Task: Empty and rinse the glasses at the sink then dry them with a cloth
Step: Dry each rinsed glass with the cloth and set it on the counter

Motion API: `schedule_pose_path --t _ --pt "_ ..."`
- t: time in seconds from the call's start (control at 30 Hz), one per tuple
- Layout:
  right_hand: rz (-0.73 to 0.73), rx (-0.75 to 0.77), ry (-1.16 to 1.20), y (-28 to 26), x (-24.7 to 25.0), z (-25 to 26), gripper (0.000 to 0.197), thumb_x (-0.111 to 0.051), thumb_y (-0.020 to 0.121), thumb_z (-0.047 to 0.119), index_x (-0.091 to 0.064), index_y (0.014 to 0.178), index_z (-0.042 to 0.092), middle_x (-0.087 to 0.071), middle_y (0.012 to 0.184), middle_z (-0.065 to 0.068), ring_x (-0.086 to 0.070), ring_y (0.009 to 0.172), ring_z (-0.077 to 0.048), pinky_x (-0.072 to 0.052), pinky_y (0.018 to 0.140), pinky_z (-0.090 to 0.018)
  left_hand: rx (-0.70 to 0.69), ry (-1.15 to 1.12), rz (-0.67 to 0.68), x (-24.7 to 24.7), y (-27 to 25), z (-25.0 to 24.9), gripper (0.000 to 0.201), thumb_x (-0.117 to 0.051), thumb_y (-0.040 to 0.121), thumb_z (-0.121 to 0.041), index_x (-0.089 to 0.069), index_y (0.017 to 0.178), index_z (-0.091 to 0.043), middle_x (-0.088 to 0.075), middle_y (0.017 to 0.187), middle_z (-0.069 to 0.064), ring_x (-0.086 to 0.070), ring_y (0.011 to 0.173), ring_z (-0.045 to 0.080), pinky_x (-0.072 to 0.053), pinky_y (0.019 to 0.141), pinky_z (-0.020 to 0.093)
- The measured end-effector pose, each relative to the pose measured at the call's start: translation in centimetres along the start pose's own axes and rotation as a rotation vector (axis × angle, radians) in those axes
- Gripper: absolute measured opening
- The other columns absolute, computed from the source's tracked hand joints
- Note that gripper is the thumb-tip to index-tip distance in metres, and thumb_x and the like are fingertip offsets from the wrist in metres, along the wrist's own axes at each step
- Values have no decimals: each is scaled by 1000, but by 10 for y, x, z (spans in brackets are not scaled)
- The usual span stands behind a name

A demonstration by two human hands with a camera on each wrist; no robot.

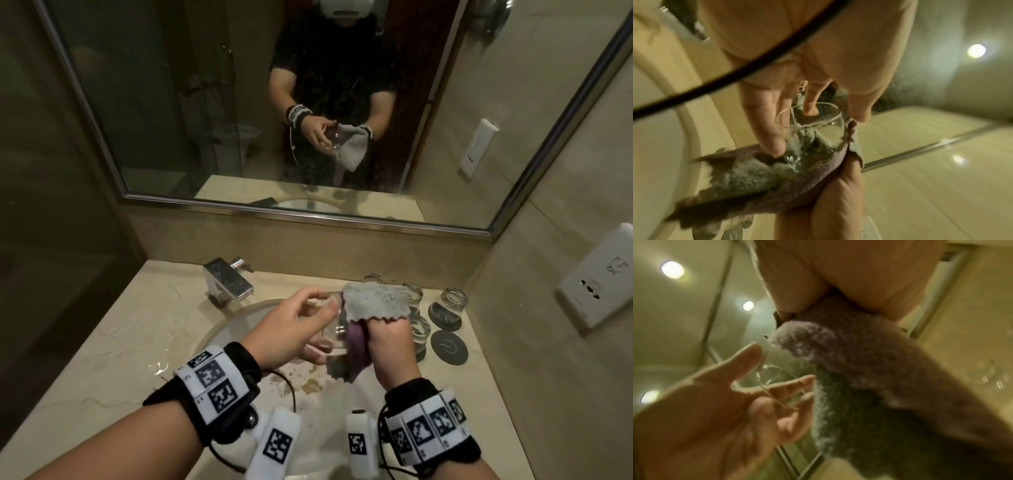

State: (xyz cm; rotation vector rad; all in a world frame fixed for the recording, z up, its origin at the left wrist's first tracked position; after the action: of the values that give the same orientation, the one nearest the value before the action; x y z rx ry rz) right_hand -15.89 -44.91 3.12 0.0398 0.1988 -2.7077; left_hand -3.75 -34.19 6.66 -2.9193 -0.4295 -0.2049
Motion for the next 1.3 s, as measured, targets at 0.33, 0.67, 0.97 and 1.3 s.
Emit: schedule_pose_path --t 0.33,0.67,0.97,1.3 --pt "27 -55 228 1 -5 0 21 -57 83 5 -60 94 -12 -63 86 -22 -59 81 -30 -50 71 -40 -216 343 -40 5 -6 -16 69 -58 81 -60 -31 143 -46 -44 133 -24 -64 97 7 -55 79 22" --pt "47 -147 336 7 -11 -14 19 -56 84 8 -61 91 -9 -66 83 -20 -61 83 -33 -51 75 -47 -170 290 -39 11 -6 -18 68 -58 85 -57 -32 146 -41 -47 130 -21 -68 85 2 -56 77 19" --pt "243 -247 398 -7 -33 -8 39 -60 87 18 -59 116 -10 -65 110 -29 -62 103 -44 -48 95 -57 -309 478 -9 9 -12 -22 71 -69 86 -41 -31 145 -41 -38 138 -25 -56 108 -10 -40 84 1" --pt "360 -263 405 -10 -36 -5 44 -64 82 18 -59 117 -8 -60 119 -34 -60 107 -43 -45 98 -57 -369 594 -20 7 -14 -21 68 -68 86 -44 -33 145 -44 -29 151 -27 -44 108 -21 -35 82 -2"
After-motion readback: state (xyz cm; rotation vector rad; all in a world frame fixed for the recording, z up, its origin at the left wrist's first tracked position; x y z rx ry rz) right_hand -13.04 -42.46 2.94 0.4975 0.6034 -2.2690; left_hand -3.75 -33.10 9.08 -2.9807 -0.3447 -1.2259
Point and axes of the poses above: each hand's wrist, its own y-axis towards the middle knuckle, its own x-axis out of the back of the hand, z = x × y, the point moved 8 cm from there along y, towards the middle knuckle
